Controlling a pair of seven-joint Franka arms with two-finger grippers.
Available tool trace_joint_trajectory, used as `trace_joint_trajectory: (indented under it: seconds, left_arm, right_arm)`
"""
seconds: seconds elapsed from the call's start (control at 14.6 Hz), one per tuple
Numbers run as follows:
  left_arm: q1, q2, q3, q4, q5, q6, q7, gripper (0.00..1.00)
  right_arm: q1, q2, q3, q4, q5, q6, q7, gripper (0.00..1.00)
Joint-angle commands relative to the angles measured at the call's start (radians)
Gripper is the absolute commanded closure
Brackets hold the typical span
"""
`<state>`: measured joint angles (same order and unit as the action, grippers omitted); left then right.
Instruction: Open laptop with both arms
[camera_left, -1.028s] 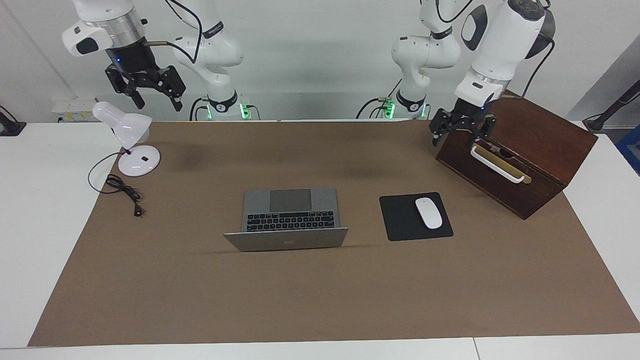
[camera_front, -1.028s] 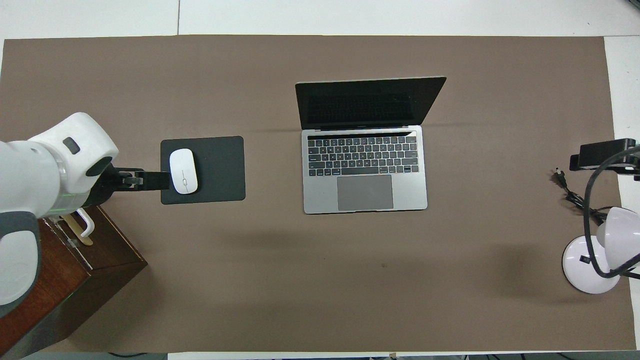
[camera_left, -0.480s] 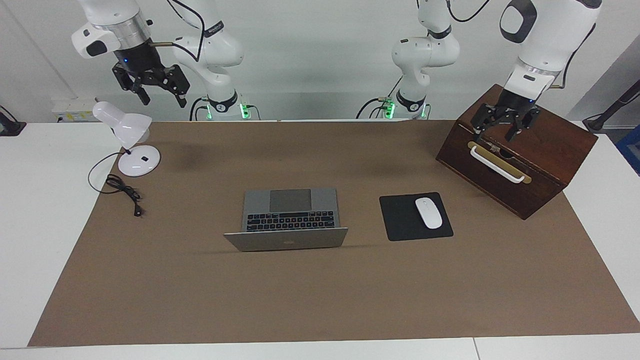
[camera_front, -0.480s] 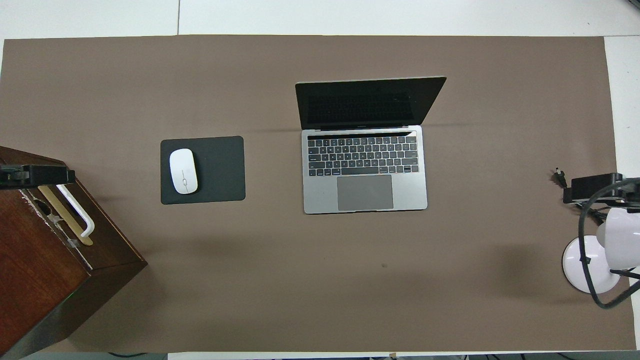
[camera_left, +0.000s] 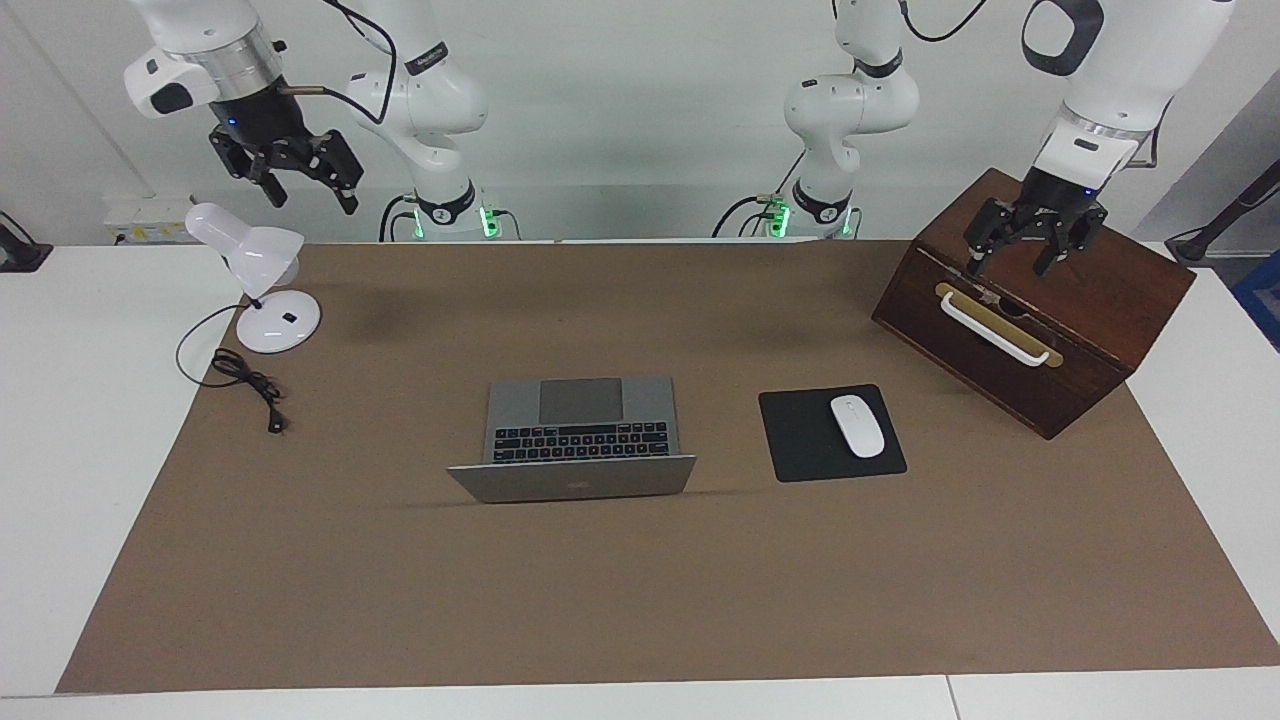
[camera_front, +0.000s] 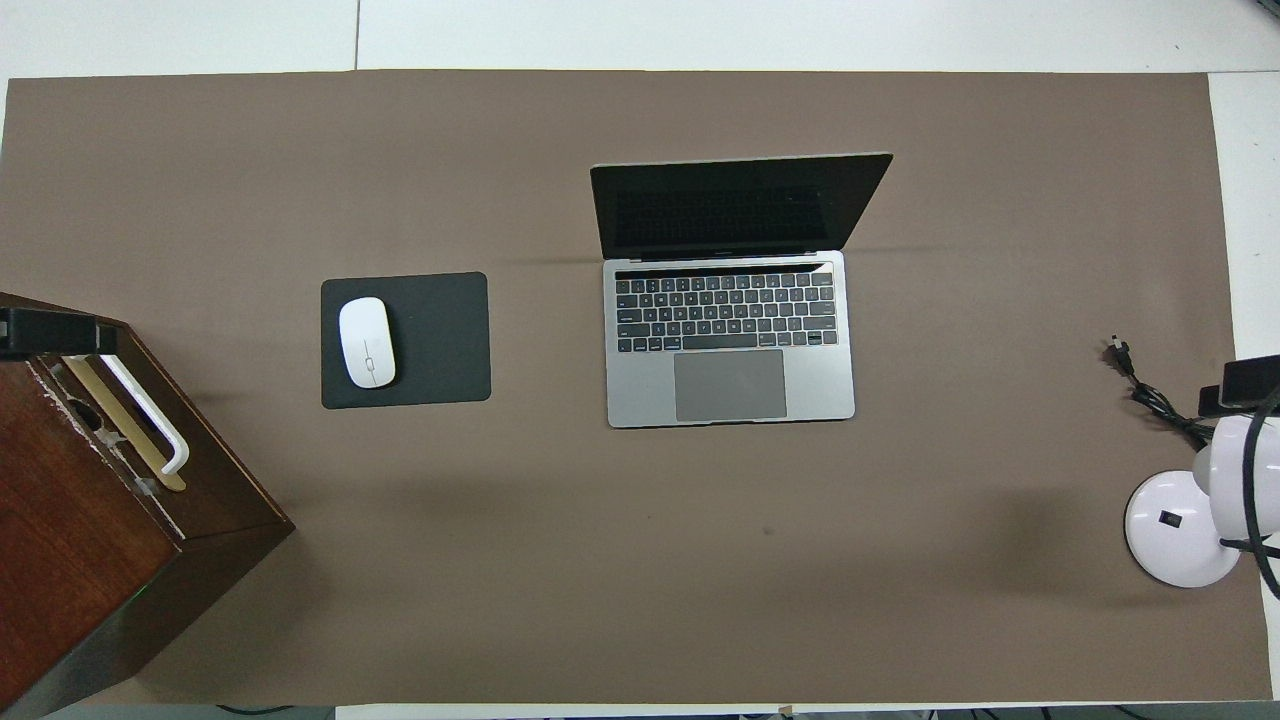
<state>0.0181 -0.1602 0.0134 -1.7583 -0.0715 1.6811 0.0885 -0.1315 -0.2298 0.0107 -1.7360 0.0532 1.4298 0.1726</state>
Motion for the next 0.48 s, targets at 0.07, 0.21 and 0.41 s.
trace_joint_trajectory:
  seconds: [0.07,0.21,0.41]
  left_arm:
    - [0.000,0.051,0.000,0.086,0.021,-0.124,-0.012,0.00]
    - [0.000,0.051,-0.003,0.082,0.027,-0.130,-0.064,0.00]
    - [-0.007,0.071,-0.004,0.074,0.029,-0.106,-0.066,0.00]
  right_arm:
    - [-0.019,-0.022,-0.003,-0.017,-0.004,-0.039,-0.016,0.00]
    - [-0.011,-0.020,-0.003,-0.014,-0.004,-0.035,-0.016,0.00]
    - [-0.007,-0.020,-0.003,-0.014,-0.003,-0.038,-0.016,0.00]
